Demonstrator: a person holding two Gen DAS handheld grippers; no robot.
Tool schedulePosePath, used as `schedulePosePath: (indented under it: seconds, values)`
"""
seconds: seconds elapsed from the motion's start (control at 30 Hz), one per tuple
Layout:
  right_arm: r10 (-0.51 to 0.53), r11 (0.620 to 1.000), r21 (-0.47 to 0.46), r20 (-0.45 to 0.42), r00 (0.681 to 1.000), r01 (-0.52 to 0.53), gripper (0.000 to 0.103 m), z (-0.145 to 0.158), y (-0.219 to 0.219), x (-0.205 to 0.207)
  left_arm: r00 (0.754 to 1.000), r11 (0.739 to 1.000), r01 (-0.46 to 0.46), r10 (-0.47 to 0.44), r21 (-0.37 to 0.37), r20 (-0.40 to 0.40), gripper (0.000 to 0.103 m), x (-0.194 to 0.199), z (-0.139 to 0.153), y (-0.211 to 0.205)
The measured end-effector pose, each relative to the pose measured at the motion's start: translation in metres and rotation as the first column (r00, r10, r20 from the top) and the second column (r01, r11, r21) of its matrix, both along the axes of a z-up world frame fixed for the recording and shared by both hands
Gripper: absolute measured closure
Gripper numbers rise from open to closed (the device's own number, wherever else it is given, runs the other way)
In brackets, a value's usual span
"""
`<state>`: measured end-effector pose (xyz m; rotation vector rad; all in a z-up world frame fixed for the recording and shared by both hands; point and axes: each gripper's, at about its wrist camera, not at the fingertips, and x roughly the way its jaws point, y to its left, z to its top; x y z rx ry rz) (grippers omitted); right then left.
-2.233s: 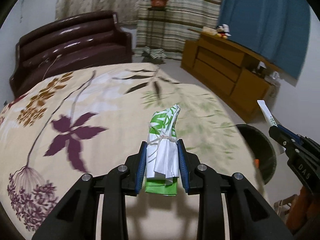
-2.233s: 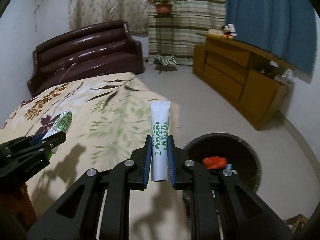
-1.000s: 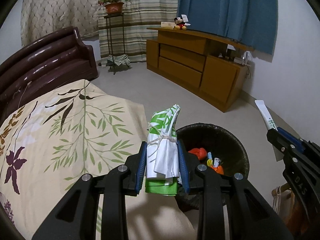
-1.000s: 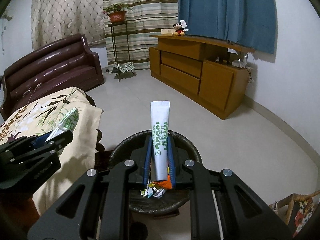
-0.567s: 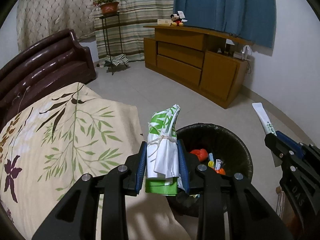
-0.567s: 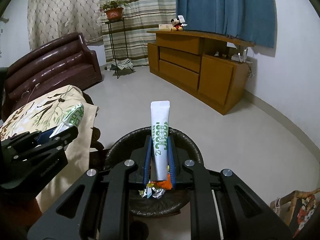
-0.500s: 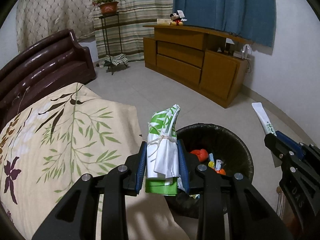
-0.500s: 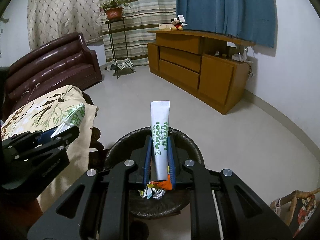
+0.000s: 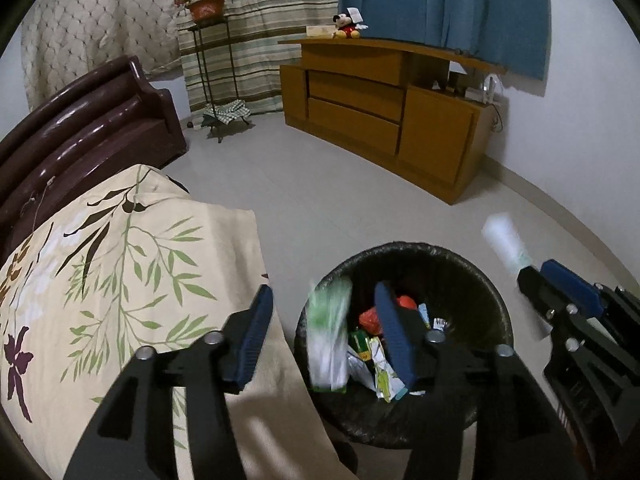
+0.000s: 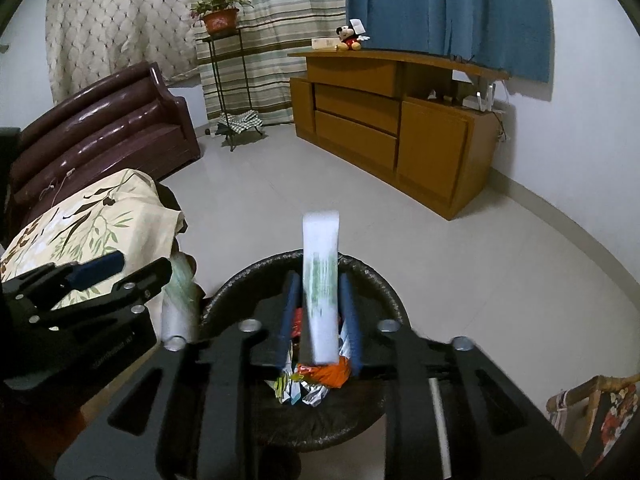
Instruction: Collect trash
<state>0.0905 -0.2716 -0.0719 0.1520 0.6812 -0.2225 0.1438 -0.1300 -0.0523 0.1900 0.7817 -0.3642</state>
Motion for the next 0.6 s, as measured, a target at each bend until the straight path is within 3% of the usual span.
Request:
schedulePosePath:
  seconds: [0.13, 0.6]
  values:
    - [-0.01, 1.0, 0.001, 0.002, 1.0, 0.01, 0.076, 0.0, -0.002, -0.002, 1.0, 1.0, 0.001, -0.001, 0.005, -0.001, 0.047, -0.001, -0.001, 0.0]
    - [-0.06, 0.998, -0.023, 0.034, 0.998, 0.061, 0.042, 0.011, -0.004, -0.017, 1.0, 1.0, -0.017, 0.017, -0.012, 0.021, 0.038, -0.01, 0.007, 0.007]
